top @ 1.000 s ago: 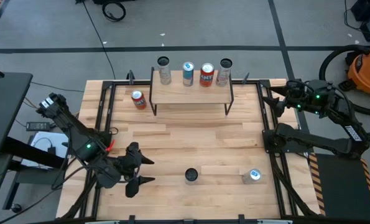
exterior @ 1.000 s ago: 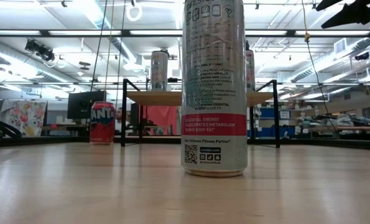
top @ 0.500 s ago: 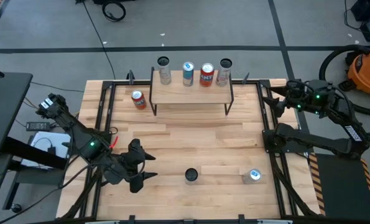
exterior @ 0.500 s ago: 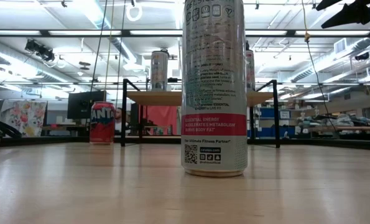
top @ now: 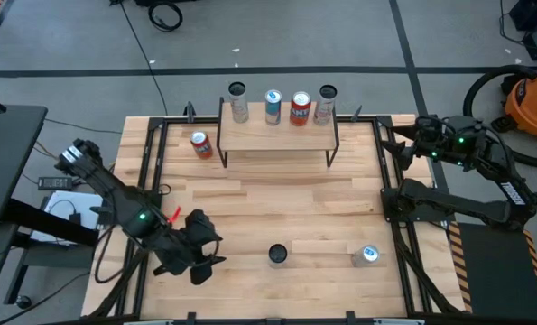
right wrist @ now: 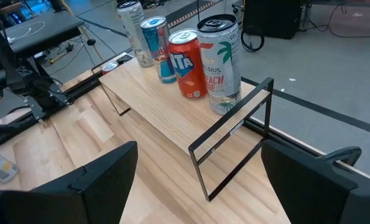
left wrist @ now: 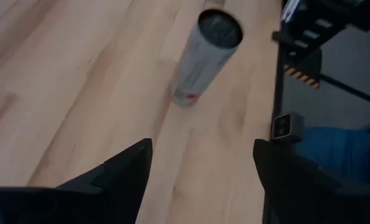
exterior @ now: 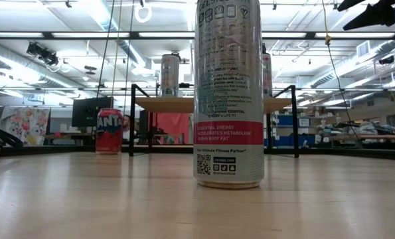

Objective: Place canned beverage on shelf
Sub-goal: Put the white yellow soda can on the shelf aligned with the other white yellow soda can

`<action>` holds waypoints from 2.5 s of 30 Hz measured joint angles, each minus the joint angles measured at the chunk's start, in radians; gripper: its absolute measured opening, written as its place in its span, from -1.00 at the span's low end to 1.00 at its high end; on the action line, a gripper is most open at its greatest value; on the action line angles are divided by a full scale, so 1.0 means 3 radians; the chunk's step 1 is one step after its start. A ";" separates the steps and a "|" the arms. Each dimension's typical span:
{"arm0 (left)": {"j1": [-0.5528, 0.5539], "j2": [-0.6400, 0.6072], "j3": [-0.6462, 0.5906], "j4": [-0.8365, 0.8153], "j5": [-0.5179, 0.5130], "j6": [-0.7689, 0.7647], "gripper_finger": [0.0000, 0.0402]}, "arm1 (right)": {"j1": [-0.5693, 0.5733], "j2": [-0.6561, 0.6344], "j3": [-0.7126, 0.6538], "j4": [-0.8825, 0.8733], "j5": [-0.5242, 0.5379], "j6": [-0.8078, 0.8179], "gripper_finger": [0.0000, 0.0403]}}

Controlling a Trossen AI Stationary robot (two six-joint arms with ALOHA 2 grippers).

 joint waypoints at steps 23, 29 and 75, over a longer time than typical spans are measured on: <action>-0.0336 0.0031 0.0000 -0.0720 0.0052 -0.0351 0.44 | 0.0000 0.0000 0.0000 -0.0003 -0.0237 0.0076 0.75; -0.0413 0.0031 0.0000 -0.0924 0.0047 -0.0515 0.44 | 0.0000 0.0000 0.0000 -0.0003 -0.0237 0.0079 0.75; -0.0615 0.0204 0.0089 -0.1133 0.0238 -0.0515 0.44 | 0.0000 0.0000 0.0001 0.0000 -0.0238 0.0162 0.75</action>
